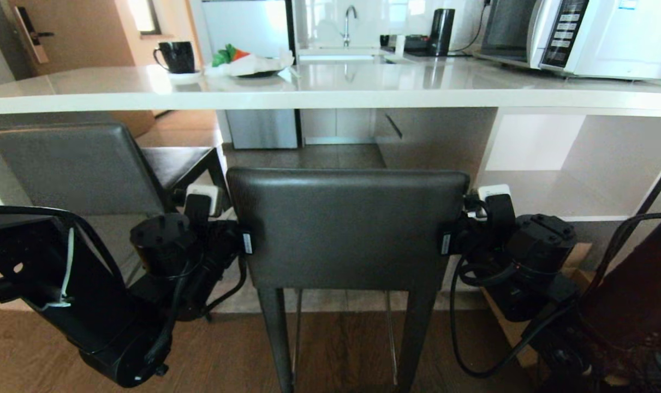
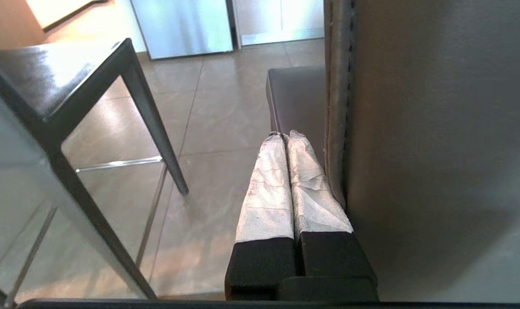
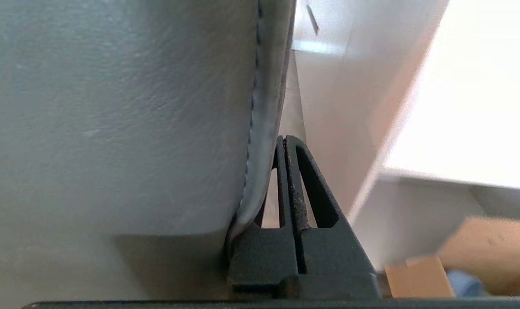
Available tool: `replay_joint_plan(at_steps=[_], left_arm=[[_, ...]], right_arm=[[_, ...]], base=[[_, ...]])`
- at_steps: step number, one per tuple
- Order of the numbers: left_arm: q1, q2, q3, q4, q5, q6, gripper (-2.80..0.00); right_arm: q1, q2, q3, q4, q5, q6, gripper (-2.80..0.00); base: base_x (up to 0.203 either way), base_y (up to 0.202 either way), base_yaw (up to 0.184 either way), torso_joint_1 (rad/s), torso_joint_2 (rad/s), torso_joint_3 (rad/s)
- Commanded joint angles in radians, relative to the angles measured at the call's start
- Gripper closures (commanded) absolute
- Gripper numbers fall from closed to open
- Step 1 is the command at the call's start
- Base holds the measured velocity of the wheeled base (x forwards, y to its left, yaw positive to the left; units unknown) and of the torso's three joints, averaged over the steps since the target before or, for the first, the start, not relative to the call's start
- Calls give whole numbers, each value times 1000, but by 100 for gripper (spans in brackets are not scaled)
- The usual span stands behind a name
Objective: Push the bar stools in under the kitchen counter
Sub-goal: Push the gray chair back under the dining table
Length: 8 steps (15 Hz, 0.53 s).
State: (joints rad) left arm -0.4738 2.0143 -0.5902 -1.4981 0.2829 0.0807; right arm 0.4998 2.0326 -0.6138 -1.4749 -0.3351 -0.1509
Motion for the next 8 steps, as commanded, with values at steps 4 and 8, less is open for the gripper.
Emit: replay_joint_plan(at_steps=[4, 8], left_arm=[[-2, -6, 6, -11, 1, 1, 0], [-2, -5, 2, -13, 1, 1, 0]], right_arm=[[0, 8, -3, -8, -1, -2, 0], [0, 5, -1, -8, -1, -1, 0]], base=[[189, 0, 0, 1, 2, 4], [191, 0, 1, 3, 3, 1]])
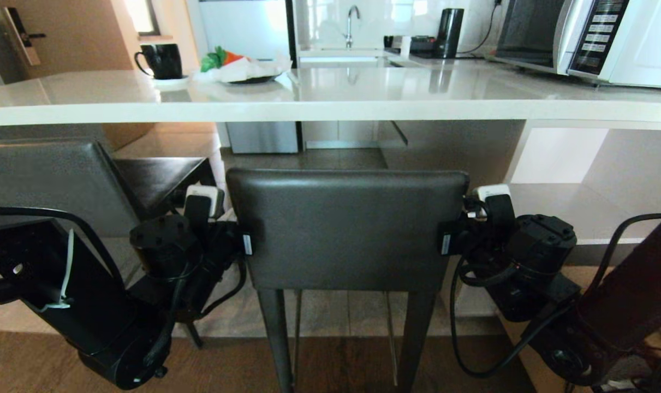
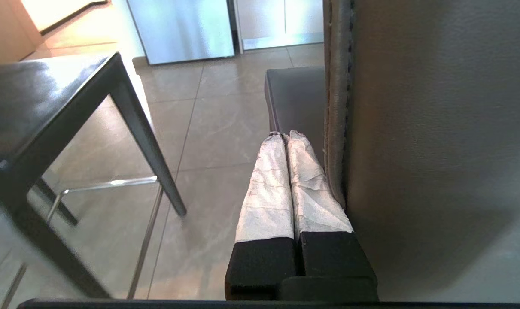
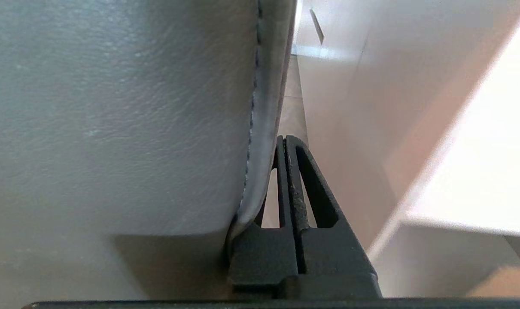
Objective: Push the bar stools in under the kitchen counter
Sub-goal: Push the gray chair back under the dining table
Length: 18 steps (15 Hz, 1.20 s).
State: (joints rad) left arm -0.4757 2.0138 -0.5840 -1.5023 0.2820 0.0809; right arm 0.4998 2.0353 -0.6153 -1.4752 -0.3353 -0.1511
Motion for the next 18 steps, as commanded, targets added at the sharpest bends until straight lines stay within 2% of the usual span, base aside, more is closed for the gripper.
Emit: replay_joint_plan(at_steps=[1, 15, 18], left_arm=[[0, -4, -7, -10, 2, 0, 0], [2, -12, -1, -27, 0, 0, 0], [0, -20, 9, -28, 2, 0, 0]], right_arm=[[0, 2, 0, -8, -2, -2, 0], [0, -5, 7, -10, -2, -1, 0], [0, -26, 23, -10, -2, -1, 0]], base=[[192, 0, 1, 0, -4, 0], [188, 0, 1, 2, 3, 3], [45, 0, 1, 2, 1, -1]])
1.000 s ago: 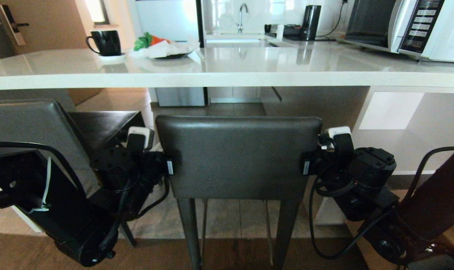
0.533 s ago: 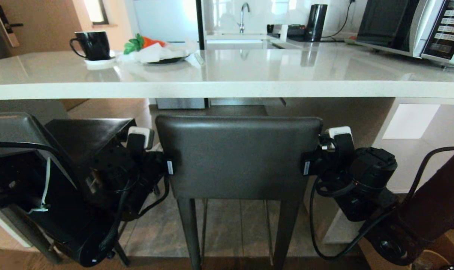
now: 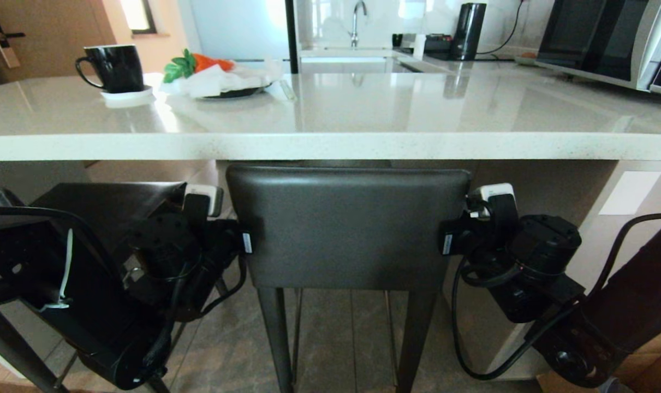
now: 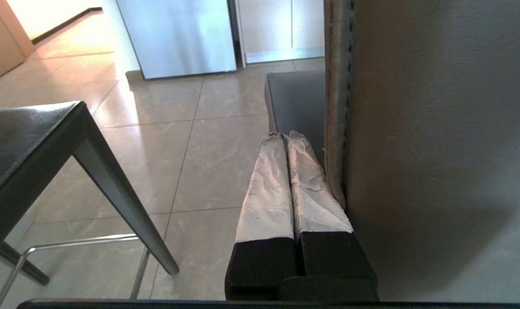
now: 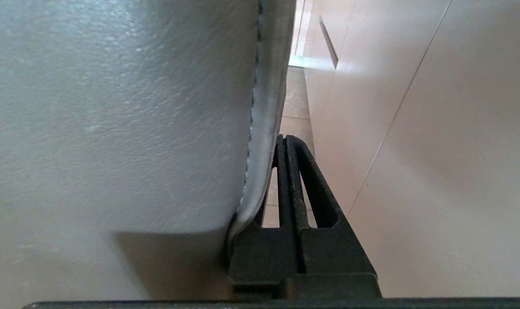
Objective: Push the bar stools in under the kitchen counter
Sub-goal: Push the gray chair back under the dining table
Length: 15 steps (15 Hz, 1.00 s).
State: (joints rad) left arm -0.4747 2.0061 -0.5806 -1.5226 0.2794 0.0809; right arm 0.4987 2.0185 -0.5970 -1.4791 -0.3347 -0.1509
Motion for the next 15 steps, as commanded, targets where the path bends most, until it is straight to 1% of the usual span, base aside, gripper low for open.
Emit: replay_joint_plan(at_steps=[1, 4, 6, 7, 10, 13, 15], left_arm=[[-3, -21, 9, -7, 5, 1, 0], [-10, -87, 60, -7, 8, 2, 0], [-10, -148, 101, -7, 30, 0, 0], [-9, -190, 121, -7, 42, -1, 0], [-5, -335, 205, -7, 55, -8, 0], [12, -456, 307, -7, 58, -16, 0], [37, -541, 369, -7, 58, -17, 0]], right_arm=[[0, -13, 10, -6, -3, -1, 0], [1, -62, 38, -6, -5, 0, 0], [-1, -113, 69, -5, -7, 2, 0], [-2, -148, 100, -4, -8, 2, 0], [-3, -267, 251, -5, -31, 15, 0], [-8, -381, 305, 1, -46, 29, 0], [-10, -470, 350, 11, -69, 27, 0]], base=[[0, 0, 0, 0, 0, 0], [0, 0, 0, 0, 0, 0], [0, 0, 0, 0, 0, 0], [0, 0, 0, 0, 0, 0], [0, 0, 0, 0, 0, 0], [0, 0, 0, 0, 0, 0], [0, 0, 0, 0, 0, 0]])
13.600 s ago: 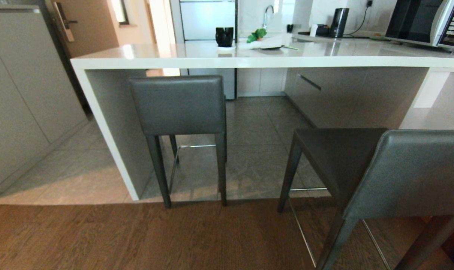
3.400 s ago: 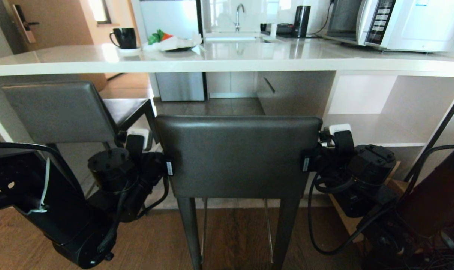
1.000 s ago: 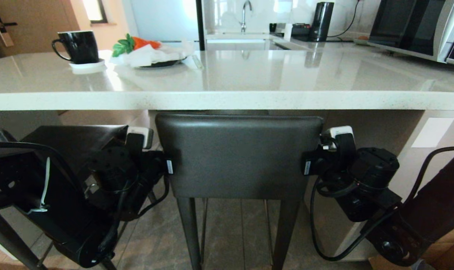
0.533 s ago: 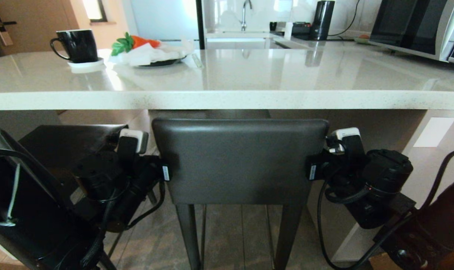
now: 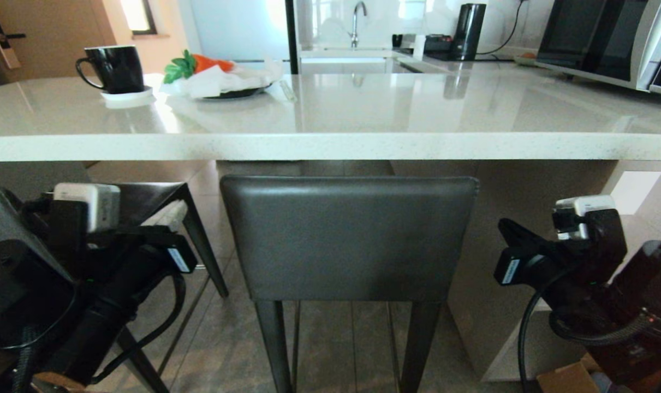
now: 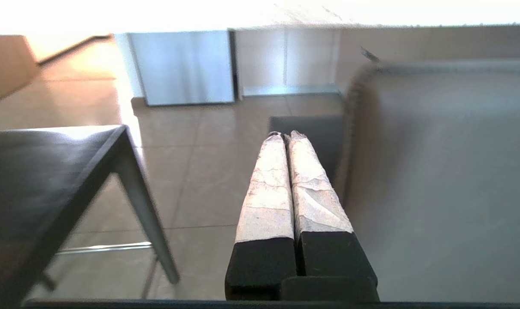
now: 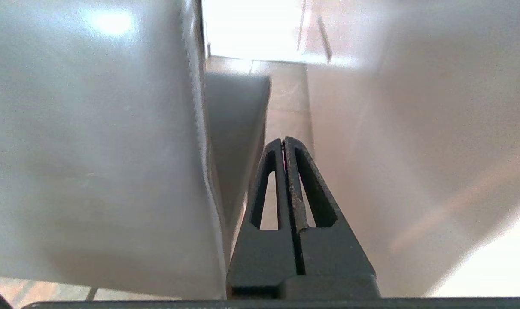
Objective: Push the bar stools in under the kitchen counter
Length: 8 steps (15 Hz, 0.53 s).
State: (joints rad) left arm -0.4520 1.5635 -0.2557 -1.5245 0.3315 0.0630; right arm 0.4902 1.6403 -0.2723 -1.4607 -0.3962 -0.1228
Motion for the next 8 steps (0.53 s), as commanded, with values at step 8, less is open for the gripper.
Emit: replay_joint_plan(at_steps=[8], left_arm=[[412, -591, 234, 41, -40, 43, 0]], right_arm=[[-135, -728, 114, 322, -19, -88, 0]], base=[[0, 0, 0, 0, 0, 0]])
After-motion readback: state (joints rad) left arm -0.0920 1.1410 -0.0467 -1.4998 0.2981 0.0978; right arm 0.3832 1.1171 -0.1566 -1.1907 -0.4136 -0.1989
